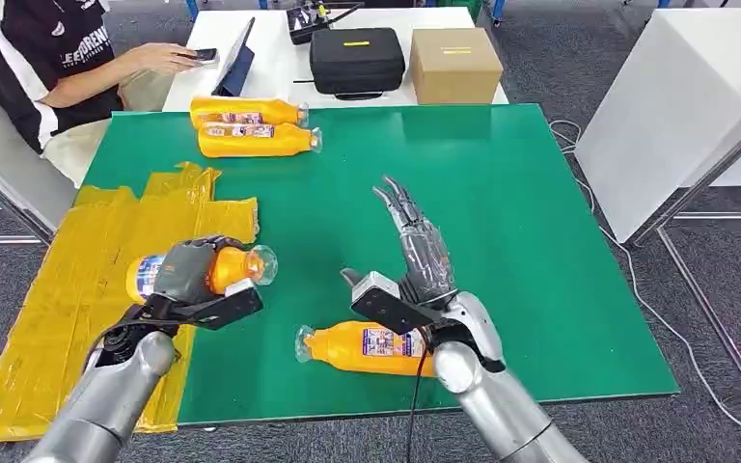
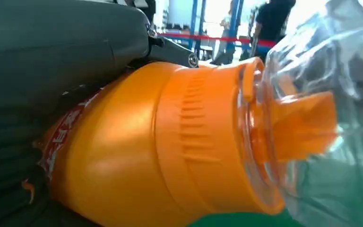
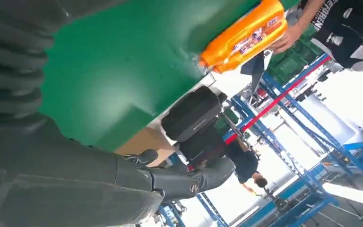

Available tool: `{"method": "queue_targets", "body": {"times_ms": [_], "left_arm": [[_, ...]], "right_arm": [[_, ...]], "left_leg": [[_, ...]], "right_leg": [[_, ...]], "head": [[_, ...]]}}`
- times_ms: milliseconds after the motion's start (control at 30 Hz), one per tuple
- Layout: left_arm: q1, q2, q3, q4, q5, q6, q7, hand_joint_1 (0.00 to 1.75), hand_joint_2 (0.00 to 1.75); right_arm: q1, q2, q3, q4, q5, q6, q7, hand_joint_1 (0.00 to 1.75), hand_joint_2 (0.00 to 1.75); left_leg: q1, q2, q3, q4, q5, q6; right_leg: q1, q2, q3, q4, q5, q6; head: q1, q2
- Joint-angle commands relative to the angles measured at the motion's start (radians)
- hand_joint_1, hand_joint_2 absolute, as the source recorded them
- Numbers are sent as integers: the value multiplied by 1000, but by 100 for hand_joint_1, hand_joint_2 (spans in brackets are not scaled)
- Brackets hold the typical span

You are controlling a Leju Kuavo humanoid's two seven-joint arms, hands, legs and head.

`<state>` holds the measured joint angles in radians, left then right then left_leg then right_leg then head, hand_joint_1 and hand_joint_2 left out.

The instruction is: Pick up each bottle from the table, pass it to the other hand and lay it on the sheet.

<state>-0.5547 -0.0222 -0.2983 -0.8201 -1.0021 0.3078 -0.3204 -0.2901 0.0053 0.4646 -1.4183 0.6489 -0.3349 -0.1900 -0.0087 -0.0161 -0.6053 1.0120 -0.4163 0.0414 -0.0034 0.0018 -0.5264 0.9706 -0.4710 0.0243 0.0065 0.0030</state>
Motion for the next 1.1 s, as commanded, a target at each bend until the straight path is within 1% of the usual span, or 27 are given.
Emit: {"method": "queue_targets", "body": {"times_ms": [33,167,233,300,333,433,567,733,833,1000,1100], "left_arm": [[-131,-59,-68,267,45,-12,-5,175,175],[-142,-45,-77,310,35,4,25,175,175],[-149,-43,-77,333,41,16,12,175,175],[-154,-42,-78,347,32,20,37,175,175],[-158,-42,-73,356,35,14,49,175,175],[-175,-30,-77,392,10,13,97,175,175],[-181,-22,-86,413,-22,32,119,175,175],[-191,-6,-148,443,-173,73,227,175,175],[-194,-2,-164,459,-222,66,268,175,175],[-194,-3,-163,462,-224,62,274,175,175],[-196,-1,-149,467,-224,47,280,175,175]], "right_arm": [[-1,-5,-4,63,-9,4,0,0,175],[16,-5,-9,61,-10,5,3,0,175],[21,-6,-11,62,-9,7,3,0,175],[24,-7,-13,62,-10,7,3,0,175],[26,-7,-13,62,-10,8,3,0,175],[29,-9,-13,65,-12,12,4,0,175],[27,-10,-12,67,-14,15,4,0,175],[24,-10,-11,59,-19,25,8,0,175],[21,-7,-10,58,-21,35,14,0,175],[19,-6,-9,58,-21,37,16,0,175],[16,-5,-9,57,-22,43,21,0,175]], "left_leg": [[1,-1,4,-1,-1,-3],[0,1,6,-2,-1,-4],[0,0,3,-1,0,-2],[0,1,6,-2,-1,-4],[0,1,4,-1,-1,-2],[1,2,5,-2,-1,-3],[1,4,6,-2,-1,-3],[1,5,8,-2,-1,-4],[1,4,5,-1,-1,-2],[1,2,4,-1,-1,-2],[1,3,5,-1,-1,-3]], "right_leg": [[1,-2,5,-2,-1,0],[1,-1,7,-3,-1,-1],[1,-1,4,-2,0,0],[1,0,7,-3,0,-1],[1,0,4,-2,0,0],[1,0,5,-2,0,-1],[1,2,6,-2,0,0],[1,2,7,-3,0,-1],[1,1,4,-1,0,0],[1,1,4,-1,0,0],[1,2,5,-1,0,0]], "head": [[0,0],[0,0],[0,0],[0,0],[0,0],[0,0],[0,0],[0,0],[0,0],[0,0],[0,0]]}}
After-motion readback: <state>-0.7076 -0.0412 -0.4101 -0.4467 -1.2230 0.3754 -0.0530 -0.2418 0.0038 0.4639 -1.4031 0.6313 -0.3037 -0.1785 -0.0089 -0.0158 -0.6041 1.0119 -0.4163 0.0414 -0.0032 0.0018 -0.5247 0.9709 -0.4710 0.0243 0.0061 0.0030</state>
